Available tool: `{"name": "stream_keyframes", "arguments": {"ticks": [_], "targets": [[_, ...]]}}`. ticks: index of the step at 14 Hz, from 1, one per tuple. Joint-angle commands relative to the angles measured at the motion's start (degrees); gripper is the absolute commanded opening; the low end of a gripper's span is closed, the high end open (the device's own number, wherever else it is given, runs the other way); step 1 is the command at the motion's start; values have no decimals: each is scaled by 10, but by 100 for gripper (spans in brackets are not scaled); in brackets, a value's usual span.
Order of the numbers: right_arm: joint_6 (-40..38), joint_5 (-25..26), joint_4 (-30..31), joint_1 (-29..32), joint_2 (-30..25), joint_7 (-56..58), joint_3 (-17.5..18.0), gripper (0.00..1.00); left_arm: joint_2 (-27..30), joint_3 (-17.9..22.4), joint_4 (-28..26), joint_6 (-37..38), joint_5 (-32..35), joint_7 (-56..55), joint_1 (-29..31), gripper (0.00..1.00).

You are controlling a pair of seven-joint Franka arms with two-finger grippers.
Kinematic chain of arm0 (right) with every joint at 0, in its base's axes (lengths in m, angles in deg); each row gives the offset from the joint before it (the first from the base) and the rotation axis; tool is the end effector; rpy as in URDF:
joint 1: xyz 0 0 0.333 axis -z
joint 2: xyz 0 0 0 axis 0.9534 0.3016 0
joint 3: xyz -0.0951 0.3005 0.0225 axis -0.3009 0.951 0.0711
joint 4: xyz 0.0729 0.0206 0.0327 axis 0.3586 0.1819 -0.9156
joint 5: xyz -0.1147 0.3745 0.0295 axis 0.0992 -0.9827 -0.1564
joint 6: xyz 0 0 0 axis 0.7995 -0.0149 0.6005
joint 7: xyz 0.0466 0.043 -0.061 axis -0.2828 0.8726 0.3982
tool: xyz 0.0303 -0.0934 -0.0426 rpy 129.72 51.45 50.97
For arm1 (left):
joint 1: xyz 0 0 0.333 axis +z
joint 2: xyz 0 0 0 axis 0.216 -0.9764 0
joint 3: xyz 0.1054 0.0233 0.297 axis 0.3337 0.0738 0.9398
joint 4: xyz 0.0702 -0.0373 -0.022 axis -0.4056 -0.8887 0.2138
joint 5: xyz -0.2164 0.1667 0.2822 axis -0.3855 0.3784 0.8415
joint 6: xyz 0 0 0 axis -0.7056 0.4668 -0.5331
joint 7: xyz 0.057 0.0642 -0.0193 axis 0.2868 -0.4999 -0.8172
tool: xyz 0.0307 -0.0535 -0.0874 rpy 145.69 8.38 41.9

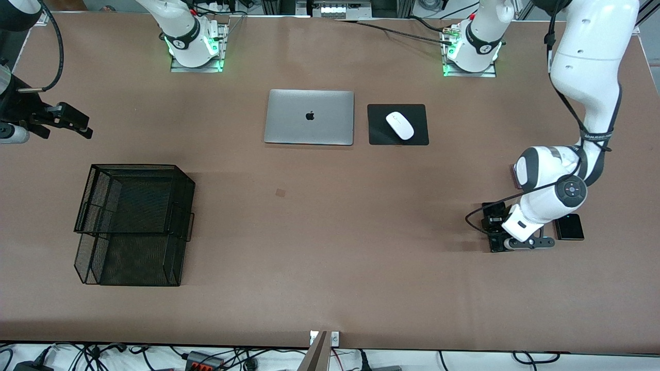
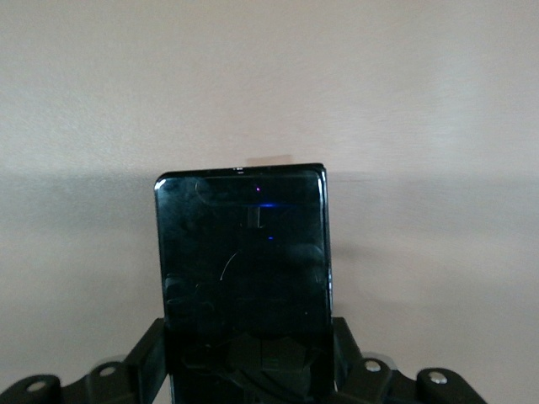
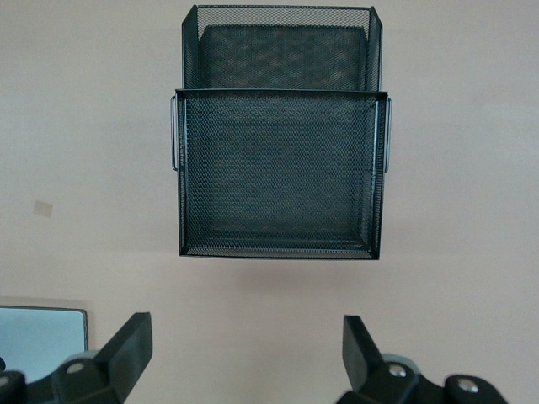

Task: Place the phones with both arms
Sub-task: 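Grasp the tall black phone with the left gripper and lift it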

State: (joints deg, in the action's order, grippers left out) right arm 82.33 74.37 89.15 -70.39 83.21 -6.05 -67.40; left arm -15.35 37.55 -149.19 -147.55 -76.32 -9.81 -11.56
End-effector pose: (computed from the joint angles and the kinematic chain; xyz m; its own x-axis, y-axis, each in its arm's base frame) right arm 0.5503 -0.0272 0.5688 0.9995 0.0081 0.0312 0.0081 -1.0000 -0.0026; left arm 0.6561 -0.0021 0.2056 0.9991 0.0412 0.0046 0.0412 -0.9990 0.0164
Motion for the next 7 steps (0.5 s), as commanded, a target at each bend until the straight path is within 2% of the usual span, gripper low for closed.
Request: {"name": "stream_keyframes", "arguments": {"ticks": [1,3,5,7], "targets": [[9,4,2,-1,1,9,1,100,51,-25,21,99,11,-7,-20,27],[14,4,2,-1,2,9,1,100,47,-65,60,143,10,-14,-44,32],[16,3,2,-1,6,9,1,100,39,-73,89,143,7,-40,-105,30],[16,2,2,-1,9,9,1,100,10,-73,131,141,4,-117,-160,30]]}}
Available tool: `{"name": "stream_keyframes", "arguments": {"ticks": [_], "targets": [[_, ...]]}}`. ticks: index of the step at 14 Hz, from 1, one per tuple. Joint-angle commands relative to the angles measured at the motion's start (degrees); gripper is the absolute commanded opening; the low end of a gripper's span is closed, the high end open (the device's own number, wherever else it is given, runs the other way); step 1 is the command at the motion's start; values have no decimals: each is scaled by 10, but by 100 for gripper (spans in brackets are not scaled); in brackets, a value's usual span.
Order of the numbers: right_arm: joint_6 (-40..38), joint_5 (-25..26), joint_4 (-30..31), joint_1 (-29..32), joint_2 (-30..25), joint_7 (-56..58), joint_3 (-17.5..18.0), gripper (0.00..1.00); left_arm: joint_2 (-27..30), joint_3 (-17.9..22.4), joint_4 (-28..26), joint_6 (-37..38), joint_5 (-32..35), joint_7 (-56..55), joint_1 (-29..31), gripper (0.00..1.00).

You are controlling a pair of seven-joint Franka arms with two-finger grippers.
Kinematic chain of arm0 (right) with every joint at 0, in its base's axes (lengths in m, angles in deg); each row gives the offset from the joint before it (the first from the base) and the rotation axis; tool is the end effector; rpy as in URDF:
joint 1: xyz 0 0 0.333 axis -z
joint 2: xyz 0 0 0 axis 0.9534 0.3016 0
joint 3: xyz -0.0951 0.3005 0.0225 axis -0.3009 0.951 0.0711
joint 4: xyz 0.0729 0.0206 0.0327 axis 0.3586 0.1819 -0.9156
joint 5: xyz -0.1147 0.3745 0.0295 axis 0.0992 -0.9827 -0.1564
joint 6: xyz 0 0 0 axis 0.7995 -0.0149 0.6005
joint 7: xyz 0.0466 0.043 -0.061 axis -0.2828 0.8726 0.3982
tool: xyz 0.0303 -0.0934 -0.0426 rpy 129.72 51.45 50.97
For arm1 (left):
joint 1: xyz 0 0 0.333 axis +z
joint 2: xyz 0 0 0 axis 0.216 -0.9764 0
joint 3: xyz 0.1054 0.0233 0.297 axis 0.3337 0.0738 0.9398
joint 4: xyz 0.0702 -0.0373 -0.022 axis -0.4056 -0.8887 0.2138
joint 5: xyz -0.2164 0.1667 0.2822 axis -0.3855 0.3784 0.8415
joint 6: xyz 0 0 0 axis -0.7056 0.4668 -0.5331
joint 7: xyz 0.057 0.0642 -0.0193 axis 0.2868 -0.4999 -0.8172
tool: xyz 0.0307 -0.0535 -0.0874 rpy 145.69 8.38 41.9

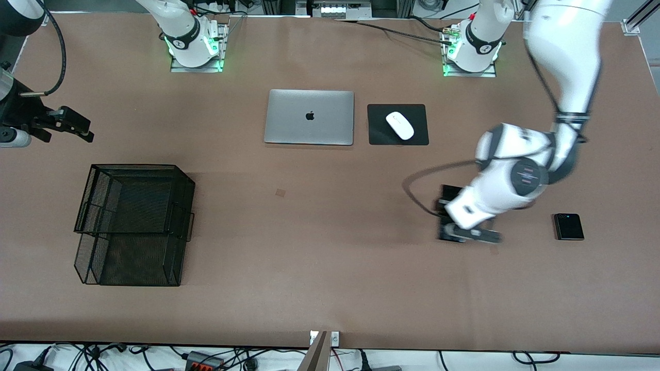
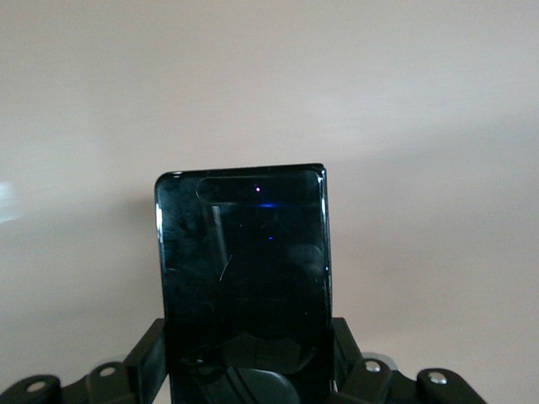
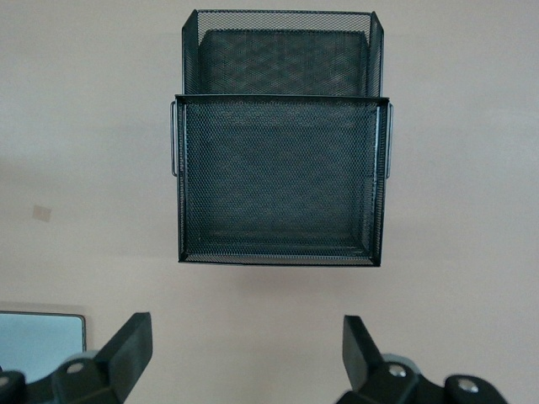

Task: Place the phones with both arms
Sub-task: 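Carry the black phone toward the laptop and set it down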

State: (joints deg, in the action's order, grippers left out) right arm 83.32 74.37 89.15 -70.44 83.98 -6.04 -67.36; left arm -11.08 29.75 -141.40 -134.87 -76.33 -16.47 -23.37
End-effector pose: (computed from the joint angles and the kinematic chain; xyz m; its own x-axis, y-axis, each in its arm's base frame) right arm 0.5553 -0.0265 0.5629 0.9993 0.0097 0.0350 0.0098 -0.9999 -0.0022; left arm 0.6436 -0.2199 0.2979 0.9858 -0.1671 -0.0136 -0.1654 -0.9826 0.0848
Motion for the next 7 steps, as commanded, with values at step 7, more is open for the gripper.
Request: {"name": "stream_keyframes", "arguments": {"ticks": [7], "targets": [[27,1,0,-1,25,9,1,100,-143,4,133,-83,-57,-240,-191,31]]}}
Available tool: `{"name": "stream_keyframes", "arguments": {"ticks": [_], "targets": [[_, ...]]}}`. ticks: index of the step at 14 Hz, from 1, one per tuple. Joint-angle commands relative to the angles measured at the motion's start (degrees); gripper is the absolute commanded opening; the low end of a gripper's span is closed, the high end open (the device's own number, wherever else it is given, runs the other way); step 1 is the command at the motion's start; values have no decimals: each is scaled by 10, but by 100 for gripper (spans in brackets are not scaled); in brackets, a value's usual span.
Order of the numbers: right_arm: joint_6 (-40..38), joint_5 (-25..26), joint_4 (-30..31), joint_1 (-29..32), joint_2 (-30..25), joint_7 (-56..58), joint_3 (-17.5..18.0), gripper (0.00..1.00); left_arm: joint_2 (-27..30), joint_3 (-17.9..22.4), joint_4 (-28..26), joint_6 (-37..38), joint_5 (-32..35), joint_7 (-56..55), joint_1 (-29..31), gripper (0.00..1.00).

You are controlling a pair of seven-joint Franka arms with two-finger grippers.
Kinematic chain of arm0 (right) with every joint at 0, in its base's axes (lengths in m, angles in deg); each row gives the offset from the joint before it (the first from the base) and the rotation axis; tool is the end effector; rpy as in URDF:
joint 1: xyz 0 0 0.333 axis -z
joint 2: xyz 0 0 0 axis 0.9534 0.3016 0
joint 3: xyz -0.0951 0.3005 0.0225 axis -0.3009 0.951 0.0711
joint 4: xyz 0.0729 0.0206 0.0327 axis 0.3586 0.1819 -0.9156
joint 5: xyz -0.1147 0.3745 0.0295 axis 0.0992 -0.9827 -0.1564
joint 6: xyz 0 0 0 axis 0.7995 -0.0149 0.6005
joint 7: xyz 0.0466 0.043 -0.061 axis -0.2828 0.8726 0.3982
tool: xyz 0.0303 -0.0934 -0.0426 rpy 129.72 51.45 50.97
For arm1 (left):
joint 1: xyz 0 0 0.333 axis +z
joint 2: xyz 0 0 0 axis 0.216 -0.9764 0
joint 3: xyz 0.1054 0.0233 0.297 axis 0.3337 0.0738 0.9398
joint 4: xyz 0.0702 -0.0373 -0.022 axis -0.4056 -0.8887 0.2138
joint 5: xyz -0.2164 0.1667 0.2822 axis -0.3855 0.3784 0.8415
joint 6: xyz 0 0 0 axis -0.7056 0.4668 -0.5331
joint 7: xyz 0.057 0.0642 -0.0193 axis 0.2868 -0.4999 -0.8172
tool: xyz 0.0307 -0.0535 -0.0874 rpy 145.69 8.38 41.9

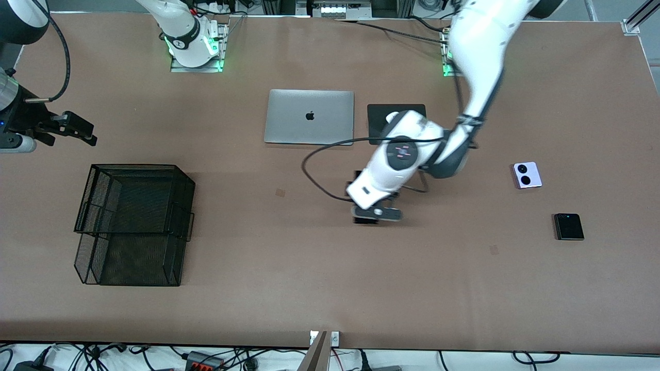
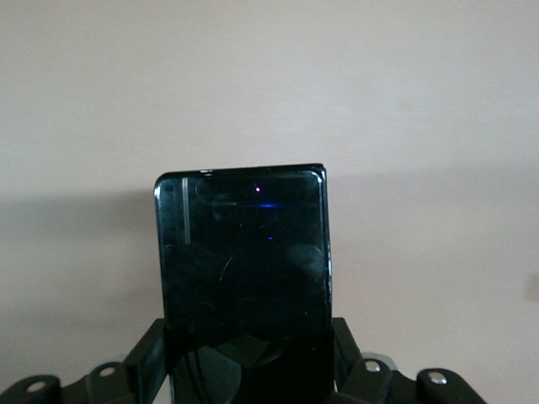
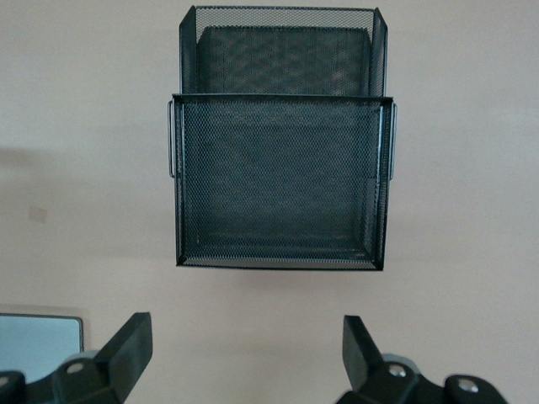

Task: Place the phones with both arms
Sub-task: 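Carry the black phone toward the laptop and set it down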

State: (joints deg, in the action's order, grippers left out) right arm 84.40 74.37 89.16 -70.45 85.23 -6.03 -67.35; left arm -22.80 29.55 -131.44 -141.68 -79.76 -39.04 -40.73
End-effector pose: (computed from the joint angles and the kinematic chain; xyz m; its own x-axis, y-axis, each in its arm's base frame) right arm 0.5621 -0.0266 0.5524 0.9994 0.0102 0.0319 0.0103 -0.9999 -0.0020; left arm 0.5884 -0.4256 0.2443 0.9998 -0.0173 -0.0133 -0.0146 -0.9836 0.1799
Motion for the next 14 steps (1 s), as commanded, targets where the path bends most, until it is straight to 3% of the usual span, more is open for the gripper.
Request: {"name": "stream_keyframes", "arguments": {"ticks": [1,4,7,8,9,10,12,14], "targets": [[25,1,0,-1,18,9,1,100,-34,7,33,-16,-31,-20,-22,31],[34,2,-2,-8,40,16,1,100,-50,6,33,-21,-47,-24,-45,31],[52,1,-2,-24,53,16,1,100,-70,7,28,-79,-46,-24,-61,32],[52,1,-2,-27,54,16,1,100,-71,7,27,-84,-46,-23,-63,38],[52,0,-1,-30,56,15,1,100,-71,7,26,-84,-45,-20,-62,72],[51,0,-1,-36,60,14,1,100,-69,6,26,-84,-43,-16,-62,100],[51,0,-1,-38,62,15,1,100,-57,7,25,-76,-42,-17,-58,100],[45,-1,-1,-51,68,11,1,100,-22,14,25,-5,-39,-19,-50,100]]}}
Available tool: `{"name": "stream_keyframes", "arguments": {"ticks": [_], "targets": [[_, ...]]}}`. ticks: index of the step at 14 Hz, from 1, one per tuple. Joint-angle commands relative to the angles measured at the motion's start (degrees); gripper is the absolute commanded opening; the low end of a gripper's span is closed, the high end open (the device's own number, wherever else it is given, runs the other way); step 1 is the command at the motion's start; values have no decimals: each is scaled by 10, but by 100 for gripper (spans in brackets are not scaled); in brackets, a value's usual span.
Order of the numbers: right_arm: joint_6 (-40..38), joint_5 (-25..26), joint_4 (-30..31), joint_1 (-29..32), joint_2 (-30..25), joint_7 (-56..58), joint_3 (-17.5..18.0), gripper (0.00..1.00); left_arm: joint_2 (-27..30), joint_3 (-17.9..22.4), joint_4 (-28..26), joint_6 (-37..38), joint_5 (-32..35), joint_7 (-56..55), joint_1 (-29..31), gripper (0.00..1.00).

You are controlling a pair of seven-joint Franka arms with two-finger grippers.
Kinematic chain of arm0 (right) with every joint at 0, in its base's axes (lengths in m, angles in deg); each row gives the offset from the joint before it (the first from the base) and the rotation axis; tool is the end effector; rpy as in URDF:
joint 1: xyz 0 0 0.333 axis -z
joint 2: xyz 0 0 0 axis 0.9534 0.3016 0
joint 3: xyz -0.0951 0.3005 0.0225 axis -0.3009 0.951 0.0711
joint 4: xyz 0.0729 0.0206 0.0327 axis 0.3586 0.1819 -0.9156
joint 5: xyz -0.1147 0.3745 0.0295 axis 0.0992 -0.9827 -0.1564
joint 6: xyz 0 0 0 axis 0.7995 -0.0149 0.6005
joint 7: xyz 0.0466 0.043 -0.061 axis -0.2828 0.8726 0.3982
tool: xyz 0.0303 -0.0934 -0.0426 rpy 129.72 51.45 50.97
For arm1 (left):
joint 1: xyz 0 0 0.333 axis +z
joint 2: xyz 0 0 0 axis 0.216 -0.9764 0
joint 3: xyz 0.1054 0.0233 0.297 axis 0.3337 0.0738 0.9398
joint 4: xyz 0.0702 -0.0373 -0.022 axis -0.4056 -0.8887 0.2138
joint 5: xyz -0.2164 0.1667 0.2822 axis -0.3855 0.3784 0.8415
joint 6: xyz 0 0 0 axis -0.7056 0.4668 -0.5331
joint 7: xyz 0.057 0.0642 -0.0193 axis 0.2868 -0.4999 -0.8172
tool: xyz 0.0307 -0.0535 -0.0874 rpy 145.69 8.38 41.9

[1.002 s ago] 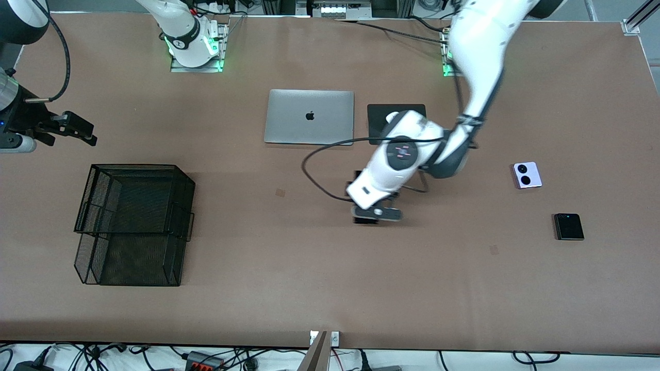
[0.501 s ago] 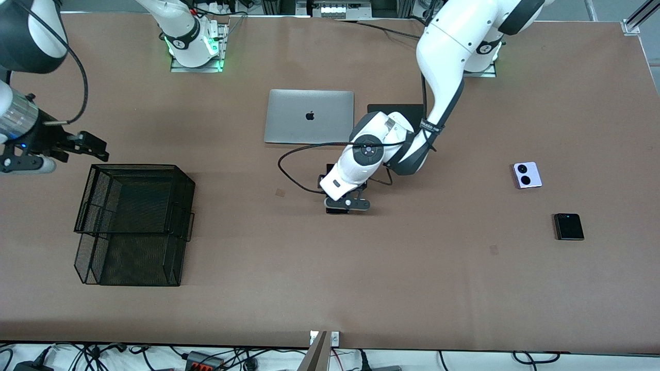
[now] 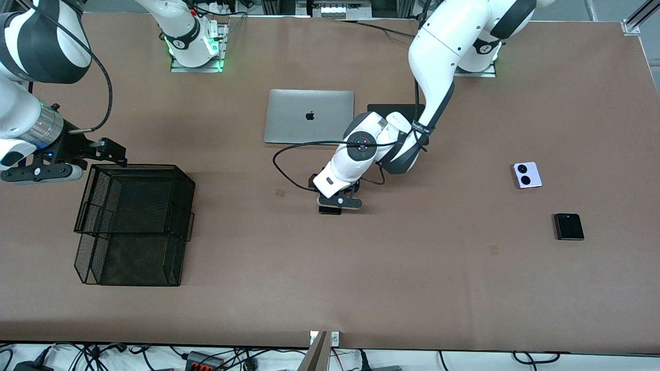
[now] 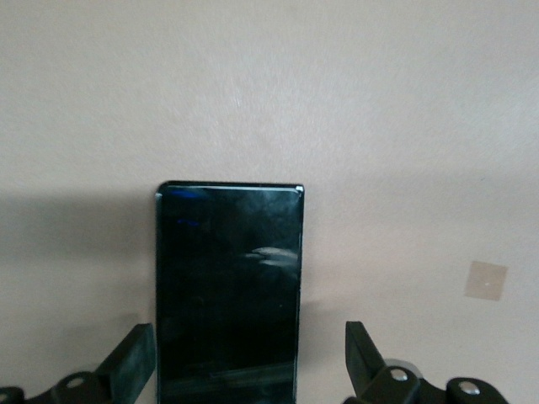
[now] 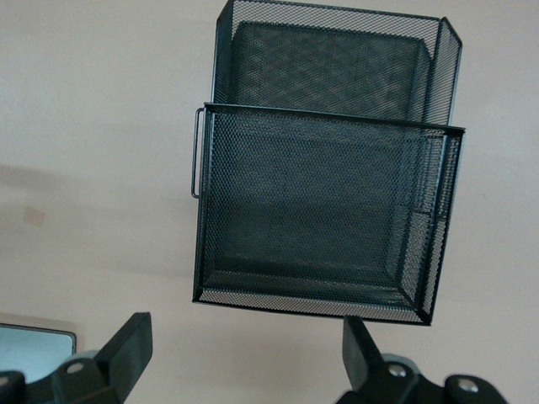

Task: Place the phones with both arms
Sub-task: 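Carry the black phone toward the laptop and set it down, then grasp the black phone with the right gripper while the left gripper grasps the flip phone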

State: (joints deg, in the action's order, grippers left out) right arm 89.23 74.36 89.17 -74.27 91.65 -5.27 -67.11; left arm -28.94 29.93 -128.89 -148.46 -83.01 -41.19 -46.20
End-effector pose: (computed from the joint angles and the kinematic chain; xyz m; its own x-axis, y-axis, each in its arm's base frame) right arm 0.5929 0.0142 0.4950 0.9956 0.0938 0.0040 0.0939 -0.9956 -0.0027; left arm 0.5586 -0.4818 0.1976 0.9999 -0.0097 -0.0076 -0.0075 -0.9701 0.2426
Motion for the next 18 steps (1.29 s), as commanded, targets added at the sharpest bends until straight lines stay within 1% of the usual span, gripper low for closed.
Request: {"name": "stream_keyframes", "arguments": {"ticks": [1,2,4,6,7,8,10,12,15,17,18], "targets": [[-3,-1,-1,-16,3,0,-1,100,64,19,-1,122,-3,5,15,100],[-3,-1,-1,-21,4,-1,-1,100,86,28,-1,179,9,6,30,100],[1,-3,-1,-46,13,-2,-1,100,113,40,1,270,83,8,64,100],[5,-20,-2,-65,25,-3,-1,100,124,40,1,335,155,12,111,100],[7,-31,-7,-78,38,-2,-1,100,124,41,2,369,174,27,144,100],[9,-33,-14,-92,56,-2,-1,100,122,41,0,386,186,61,182,100],[24,-33,-36,-132,88,-3,-1,100,120,40,-5,393,190,127,255,100],[51,-33,-62,-173,132,-26,-1,100,119,38,-20,394,190,175,311,100],[109,-32,-108,-243,210,-82,-1,100,117,34,-54,394,186,204,384,100],[132,-30,-143,-278,255,-172,-1,100,118,32,-81,394,186,221,420,100],[137,-26,-163,-301,279,-217,-2,100,123,32,-95,394,186,248,438,100]]}}
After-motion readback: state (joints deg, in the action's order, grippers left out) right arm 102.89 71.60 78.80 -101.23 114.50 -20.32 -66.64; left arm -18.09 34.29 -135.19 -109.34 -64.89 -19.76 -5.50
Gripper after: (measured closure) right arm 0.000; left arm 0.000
